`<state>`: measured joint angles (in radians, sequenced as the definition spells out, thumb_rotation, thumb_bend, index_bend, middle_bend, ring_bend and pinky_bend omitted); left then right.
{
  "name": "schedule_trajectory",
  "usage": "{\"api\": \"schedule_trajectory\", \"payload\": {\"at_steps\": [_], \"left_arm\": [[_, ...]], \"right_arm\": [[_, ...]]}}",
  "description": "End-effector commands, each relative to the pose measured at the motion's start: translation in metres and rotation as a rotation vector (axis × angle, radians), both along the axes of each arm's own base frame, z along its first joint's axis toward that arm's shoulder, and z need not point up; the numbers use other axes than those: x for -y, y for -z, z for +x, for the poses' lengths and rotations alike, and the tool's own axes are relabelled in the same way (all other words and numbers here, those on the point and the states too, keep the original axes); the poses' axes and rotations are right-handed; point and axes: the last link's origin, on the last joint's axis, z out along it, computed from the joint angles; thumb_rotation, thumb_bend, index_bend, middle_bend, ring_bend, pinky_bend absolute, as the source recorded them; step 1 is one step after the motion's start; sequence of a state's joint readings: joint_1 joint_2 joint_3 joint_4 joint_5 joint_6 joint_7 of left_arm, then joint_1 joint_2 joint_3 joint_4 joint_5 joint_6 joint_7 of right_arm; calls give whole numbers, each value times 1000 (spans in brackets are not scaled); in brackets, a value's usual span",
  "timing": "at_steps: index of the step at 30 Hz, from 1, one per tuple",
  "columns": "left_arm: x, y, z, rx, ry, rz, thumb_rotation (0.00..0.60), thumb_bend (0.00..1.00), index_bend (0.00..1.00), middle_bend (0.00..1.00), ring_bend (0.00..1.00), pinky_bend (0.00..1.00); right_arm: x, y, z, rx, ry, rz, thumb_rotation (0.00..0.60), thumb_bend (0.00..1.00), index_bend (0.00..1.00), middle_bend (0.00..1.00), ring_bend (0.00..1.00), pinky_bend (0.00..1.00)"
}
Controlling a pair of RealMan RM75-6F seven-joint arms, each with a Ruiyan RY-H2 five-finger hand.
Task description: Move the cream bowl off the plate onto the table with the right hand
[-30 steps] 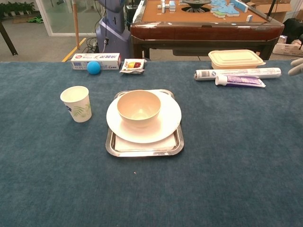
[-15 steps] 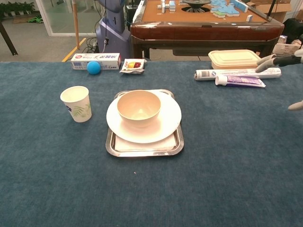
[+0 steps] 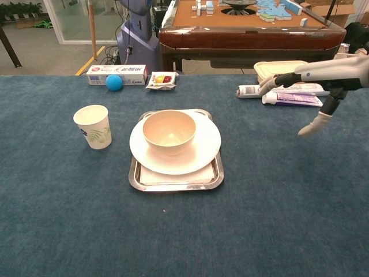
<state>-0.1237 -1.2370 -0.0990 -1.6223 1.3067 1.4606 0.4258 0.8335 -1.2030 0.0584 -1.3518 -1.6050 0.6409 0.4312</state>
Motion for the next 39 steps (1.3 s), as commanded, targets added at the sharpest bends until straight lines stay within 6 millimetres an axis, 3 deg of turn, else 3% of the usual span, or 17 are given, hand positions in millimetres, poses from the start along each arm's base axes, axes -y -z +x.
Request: {"api": "schedule_trajectory", "payload": {"at_steps": [1,6,13,30,32,36,39], "left_arm": [[-1,0,-1,1,-3,1,600,358,0,0,0,0],[-2,-3,-1,11,-7,8,600,357,0,0,0,0],[-1,-8,-2,25,-4,11,600,357,0,0,0,0],[1,-10,-1,42,10,10,600,358,0,0,0,0],[1,-10,-1,44,11,9,600,358,0,0,0,0],[1,-11,1,47,15,8,600,358,0,0,0,0],[2,-11,0,48,16,9,600,358,0,0,0,0]], "right_arm": [[6,6,13,17,2,25,600,90,0,0,0,8],[16,15,30,21,3,61,600,85,0,0,0,8],[16,29,35,-15,-20,78,600,84,0,0,0,8],[21,37,60,-62,-60,72,600,88,0,0,0,9],[20,37,61,-70,-63,74,600,162,0,8,0,8],[17,37,62,-64,-61,72,600,450,0,124,0,8],[17,35,63,-59,-61,64,600,494,0,130,0,8]]}}
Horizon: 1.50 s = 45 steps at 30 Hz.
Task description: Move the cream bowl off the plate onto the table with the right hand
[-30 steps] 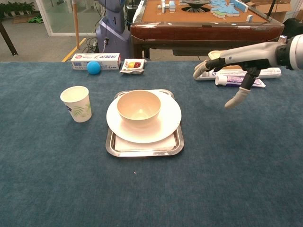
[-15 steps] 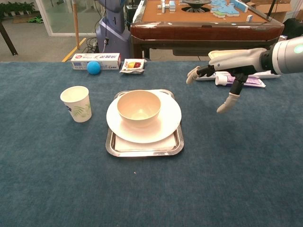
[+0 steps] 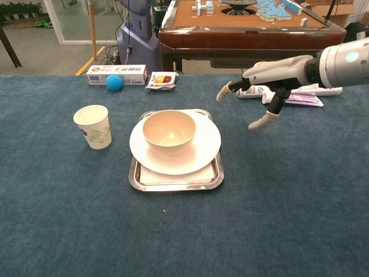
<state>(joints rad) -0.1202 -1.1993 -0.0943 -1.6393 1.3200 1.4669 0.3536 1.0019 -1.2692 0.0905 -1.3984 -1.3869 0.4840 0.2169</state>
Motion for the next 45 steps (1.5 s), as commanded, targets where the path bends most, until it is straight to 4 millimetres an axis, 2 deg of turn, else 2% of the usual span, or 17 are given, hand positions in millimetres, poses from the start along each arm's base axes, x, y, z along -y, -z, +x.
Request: {"api": "schedule_trajectory", "payload": {"at_steps": [1,4,6,8,19,26,40,45], "left_arm": [[1,0,0,0,1,0,600,358,0,0,0,0],[1,-1,-1,1,1,1,600,358,0,0,0,0],[1,-1,-1,1,1,0,600,358,0,0,0,0],[1,-1,0,3,2,-1,600,358,0,0,0,0],[0,-3,0,16,4,-2,600,357,0,0,0,0],[2,-8,-1,33,6,5,600,358,0,0,0,0],[4,-13,-1,57,17,7,600,358,0,0,0,0],[5,-16,-2,64,20,16,600,358,0,0,0,0]], "right_arm": [[0,-1,1,8,2,-4,600,490,0,114,0,8],[-1,-2,4,25,3,-7,600,473,0,27,0,9],[0,-1,6,33,4,-8,600,428,0,0,0,9],[2,1,9,37,10,0,600,376,0,0,0,9],[13,28,41,32,2,58,600,264,0,0,0,9],[18,44,58,47,7,80,600,132,0,0,0,9],[15,70,91,72,-29,128,600,128,0,0,0,9],[16,77,96,63,-35,136,600,128,0,0,0,9]]}}
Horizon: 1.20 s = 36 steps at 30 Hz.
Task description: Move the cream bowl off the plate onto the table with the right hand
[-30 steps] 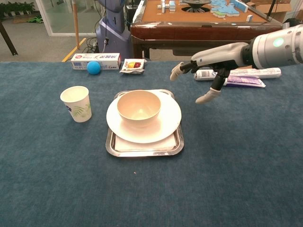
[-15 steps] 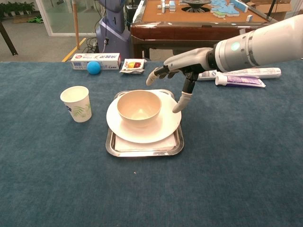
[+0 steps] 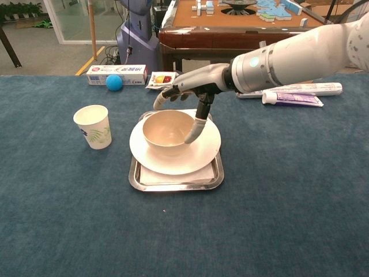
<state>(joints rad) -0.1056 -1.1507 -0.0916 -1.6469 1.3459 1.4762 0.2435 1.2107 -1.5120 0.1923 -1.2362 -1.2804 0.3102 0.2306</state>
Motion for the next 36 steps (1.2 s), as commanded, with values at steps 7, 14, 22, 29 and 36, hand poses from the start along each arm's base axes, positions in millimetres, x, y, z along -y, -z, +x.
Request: {"api": "schedule_trajectory", "payload": {"at_steps": [7,14,22,29,36], "left_arm": [[2,-3,1,7,8,6,600,357,0,0,0,0],[2,-5,2,10,8,6,600,357,0,0,0,0],[2,-8,2,17,6,5,600,358,0,0,0,0],[2,-5,3,18,7,-2,600,358,0,0,0,0],[2,-4,-1,12,6,1,600,357,0,0,0,0]], "right_arm": [[3,11,2,-15,8,8,600,128,0,0,0,9],[5,18,7,-16,9,13,600,129,0,0,0,9],[6,27,12,-16,8,19,600,130,0,0,0,9],[7,29,10,-14,2,11,600,171,0,0,0,9],[6,27,5,-3,-9,-1,600,264,0,0,0,9]]}}
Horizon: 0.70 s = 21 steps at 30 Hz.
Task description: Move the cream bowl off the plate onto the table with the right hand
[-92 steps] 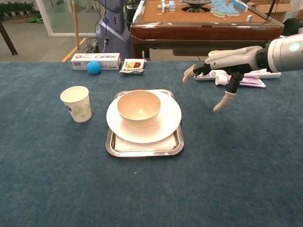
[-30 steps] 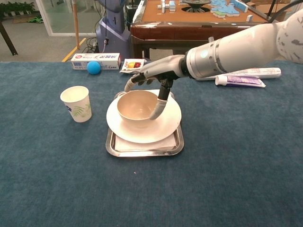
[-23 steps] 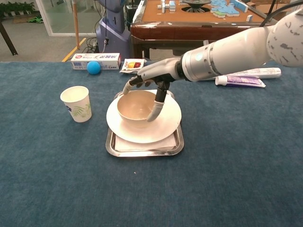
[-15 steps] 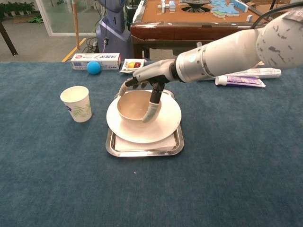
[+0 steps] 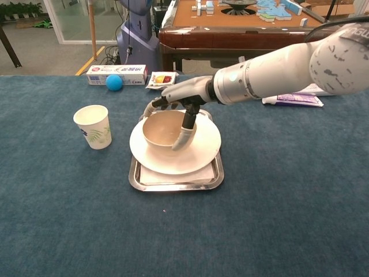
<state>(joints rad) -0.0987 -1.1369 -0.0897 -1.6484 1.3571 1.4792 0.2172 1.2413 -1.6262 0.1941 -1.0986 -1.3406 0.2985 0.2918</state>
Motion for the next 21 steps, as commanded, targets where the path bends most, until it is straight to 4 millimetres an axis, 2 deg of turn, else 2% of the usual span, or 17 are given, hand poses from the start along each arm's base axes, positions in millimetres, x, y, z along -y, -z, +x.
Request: {"api": "schedule_trajectory", "payload": {"at_steps": [1,21], "left_arm": [[0,1,0,-1,0,-1,600,357,0,0,0,0],[0,1,1,-8,7,1,600,358,0,0,0,0]], "right_arm": [[-1,-1,-2,3,-2,-3,600,273,0,0,0,9],[-1,-1,-6,15,-4,-8,600,389,0,0,0,105]]}}
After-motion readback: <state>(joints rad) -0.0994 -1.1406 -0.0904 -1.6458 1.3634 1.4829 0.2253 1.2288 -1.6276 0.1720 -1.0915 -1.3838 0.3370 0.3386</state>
